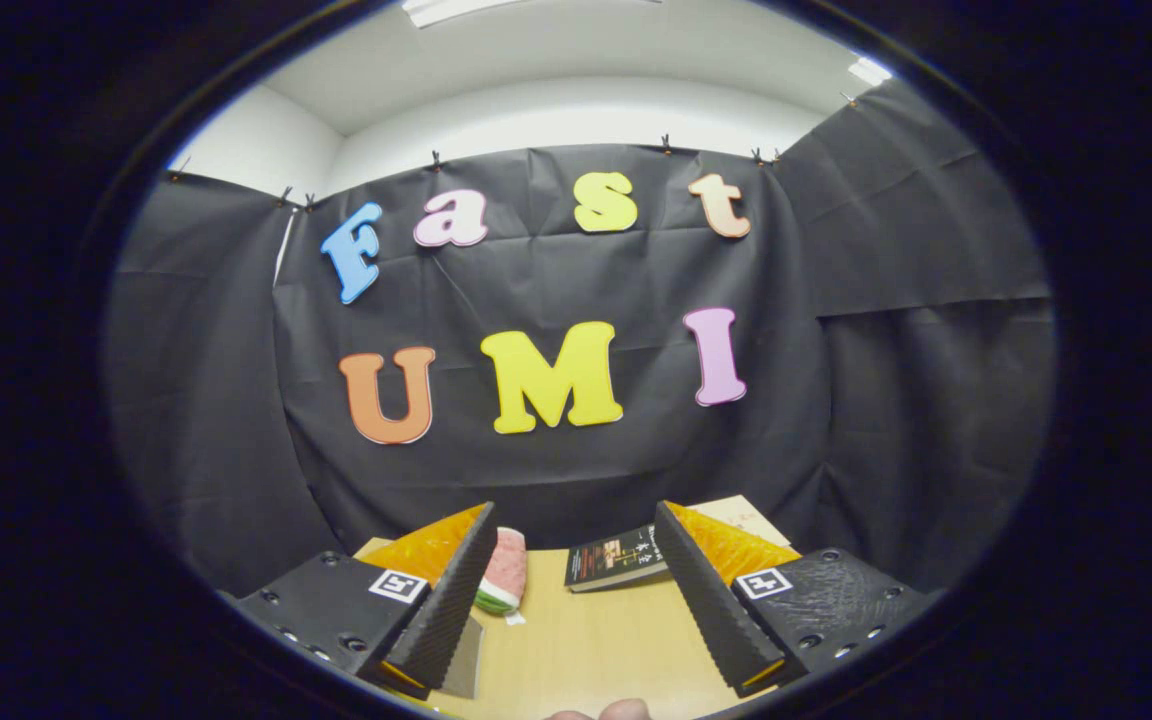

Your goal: Open the storage box then place both shoes into the box .Put the left shoe in first, then the right shoe, with the right side of both shoes facing outward in a uniform manner.

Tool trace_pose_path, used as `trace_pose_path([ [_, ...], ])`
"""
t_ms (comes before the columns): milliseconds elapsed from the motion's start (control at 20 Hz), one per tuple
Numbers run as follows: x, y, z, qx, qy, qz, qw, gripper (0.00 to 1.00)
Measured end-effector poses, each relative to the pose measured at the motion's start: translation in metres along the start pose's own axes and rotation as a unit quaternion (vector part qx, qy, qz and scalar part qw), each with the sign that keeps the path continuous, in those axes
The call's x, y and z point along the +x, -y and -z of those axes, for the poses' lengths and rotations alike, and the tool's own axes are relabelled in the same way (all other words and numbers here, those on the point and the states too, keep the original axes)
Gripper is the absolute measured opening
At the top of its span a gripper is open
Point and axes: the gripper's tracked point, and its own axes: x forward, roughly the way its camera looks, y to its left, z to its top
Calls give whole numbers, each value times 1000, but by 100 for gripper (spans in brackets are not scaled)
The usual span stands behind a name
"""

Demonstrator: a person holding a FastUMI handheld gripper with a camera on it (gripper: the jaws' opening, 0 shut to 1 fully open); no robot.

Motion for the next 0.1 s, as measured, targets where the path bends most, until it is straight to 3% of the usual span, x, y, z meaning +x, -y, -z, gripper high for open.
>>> trace_pose_path([
  [100,4,-1,2,2,-4,-1,1000,96],
])
